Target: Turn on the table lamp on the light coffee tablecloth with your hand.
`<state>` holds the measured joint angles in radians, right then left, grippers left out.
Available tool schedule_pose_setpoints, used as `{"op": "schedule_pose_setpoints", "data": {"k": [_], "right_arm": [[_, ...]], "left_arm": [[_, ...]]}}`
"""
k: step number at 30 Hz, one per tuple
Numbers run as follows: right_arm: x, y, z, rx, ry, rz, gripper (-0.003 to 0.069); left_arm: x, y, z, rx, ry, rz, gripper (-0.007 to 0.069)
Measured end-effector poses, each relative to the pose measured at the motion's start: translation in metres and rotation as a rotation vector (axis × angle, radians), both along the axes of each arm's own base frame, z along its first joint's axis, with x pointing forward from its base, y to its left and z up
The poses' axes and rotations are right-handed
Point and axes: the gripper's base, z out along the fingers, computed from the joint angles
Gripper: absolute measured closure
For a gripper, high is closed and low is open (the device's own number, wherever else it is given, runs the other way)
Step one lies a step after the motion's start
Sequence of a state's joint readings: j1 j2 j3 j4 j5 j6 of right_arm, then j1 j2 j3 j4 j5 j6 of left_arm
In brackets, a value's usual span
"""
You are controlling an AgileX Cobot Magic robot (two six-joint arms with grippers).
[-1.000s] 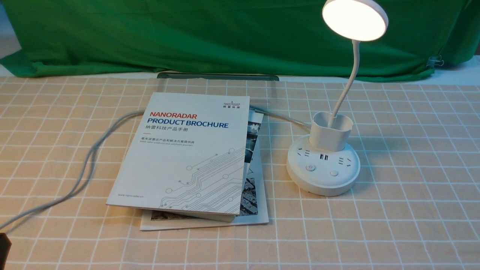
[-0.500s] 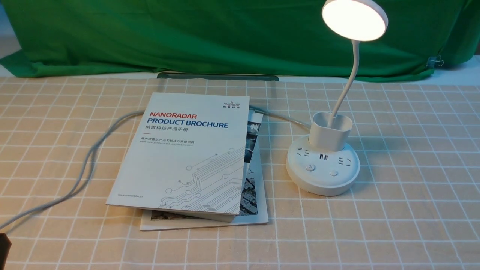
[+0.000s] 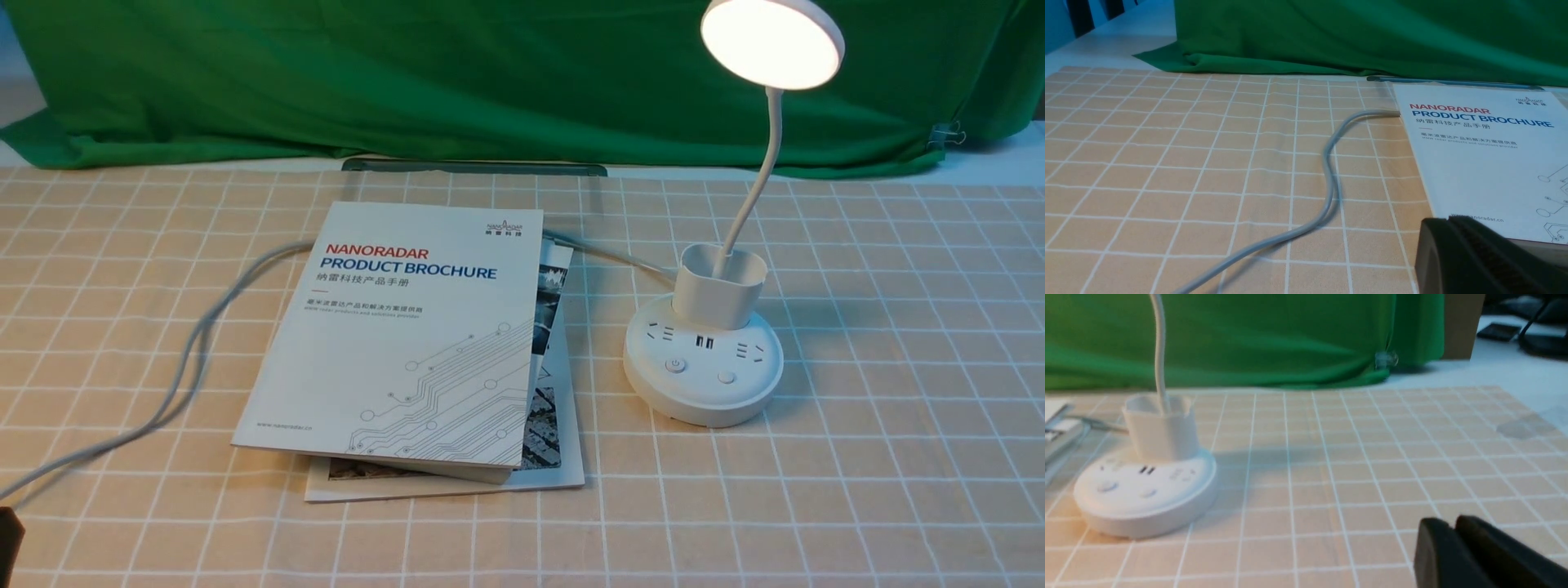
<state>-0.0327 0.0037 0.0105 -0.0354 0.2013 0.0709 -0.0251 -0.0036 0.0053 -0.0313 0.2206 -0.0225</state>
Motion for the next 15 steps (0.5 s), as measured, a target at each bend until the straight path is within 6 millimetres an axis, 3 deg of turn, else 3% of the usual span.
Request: {"op": "schedule_pose_setpoints", "data": {"k": [15], "right_arm": [[-0.0002,0.0001,-0.0012,0.013,0.012,0.001,0.0515]], "left_arm": [[0.0000,0.0000,0.0000,0.000,0.000,0.000,0.0603]]}}
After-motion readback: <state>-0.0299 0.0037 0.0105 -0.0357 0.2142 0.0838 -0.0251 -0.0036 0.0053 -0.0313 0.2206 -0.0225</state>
